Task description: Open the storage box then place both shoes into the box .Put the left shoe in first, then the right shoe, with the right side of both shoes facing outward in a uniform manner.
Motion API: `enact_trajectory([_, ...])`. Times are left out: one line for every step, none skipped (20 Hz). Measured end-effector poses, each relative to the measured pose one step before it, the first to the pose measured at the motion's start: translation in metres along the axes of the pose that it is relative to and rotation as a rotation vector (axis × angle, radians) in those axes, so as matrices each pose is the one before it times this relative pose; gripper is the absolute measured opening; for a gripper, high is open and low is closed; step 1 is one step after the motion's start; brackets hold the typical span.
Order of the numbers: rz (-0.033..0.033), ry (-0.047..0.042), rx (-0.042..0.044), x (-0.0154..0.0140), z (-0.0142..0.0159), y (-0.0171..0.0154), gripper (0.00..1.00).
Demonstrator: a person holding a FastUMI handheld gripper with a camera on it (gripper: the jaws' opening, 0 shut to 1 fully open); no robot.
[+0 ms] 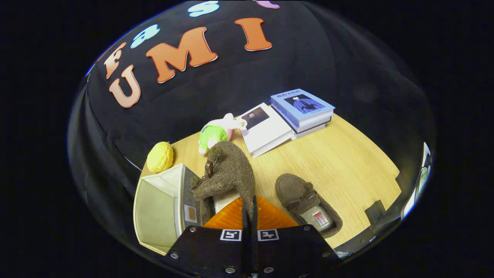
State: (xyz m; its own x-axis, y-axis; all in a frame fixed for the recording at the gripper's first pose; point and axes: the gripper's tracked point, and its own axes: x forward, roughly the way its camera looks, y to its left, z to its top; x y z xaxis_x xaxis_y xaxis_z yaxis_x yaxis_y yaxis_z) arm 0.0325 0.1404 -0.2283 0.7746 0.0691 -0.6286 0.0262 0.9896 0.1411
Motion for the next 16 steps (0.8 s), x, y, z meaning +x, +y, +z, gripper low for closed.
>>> enact_trajectory([0.01387,-0.01085,0.00617,-0.00538,0.00653,0.00768,0.01])
enact_trajectory([0.01801,-0.00807,0.00738,-0.00567,0.00528,0.00949,0.01])
enact_trajectory([0.02097,-0.00746,0.00726,-0.00634,0.00418,0.01065,0.01])
enact_trajectory([0.01951,-0.00695,0.00745,-0.0042,0.004,0.00954,0.01])
enact_trajectory([0.01788,-0.00305,0.00406,-0.0032,0.00337,0.0096,0.01])
enact_trajectory([0.01796,-0.00143,0.00294,-0.00043,0.0014,0.0092,0.01])
enact_trajectory([0.0175,0.00095,0.00131,-0.00047,0.00001,0.01057,0.01])
enact_trajectory([0.0176,0.00351,0.00072,-0.00031,-0.00107,0.01102,0.01])
enact_trajectory([0.01606,0.00603,0.00369,0.00097,-0.00265,0.01033,0.01])
enact_trajectory([0.01696,0.00752,0.00408,0.0015,-0.00342,0.00956,0.01])
enact_trajectory([0.01495,0.00839,0.00415,0.00288,-0.0039,0.00989,0.01])
enact_trajectory([0.01237,0.0097,0.00247,0.0041,-0.00428,0.00917,0.01])
enact_trajectory([0.00992,0.00919,-0.00087,0.0046,-0.00489,0.00917,0.01])
enact_trajectory([0.00851,0.01121,-0.00111,0.00553,-0.00615,0.00762,0.01])
enact_trajectory([0.00691,0.0142,0.00131,0.00649,-0.00722,0.00693,0.01])
enact_trajectory([0.00629,0.01975,0.00562,0.00759,-0.00801,0.00541,0.01])
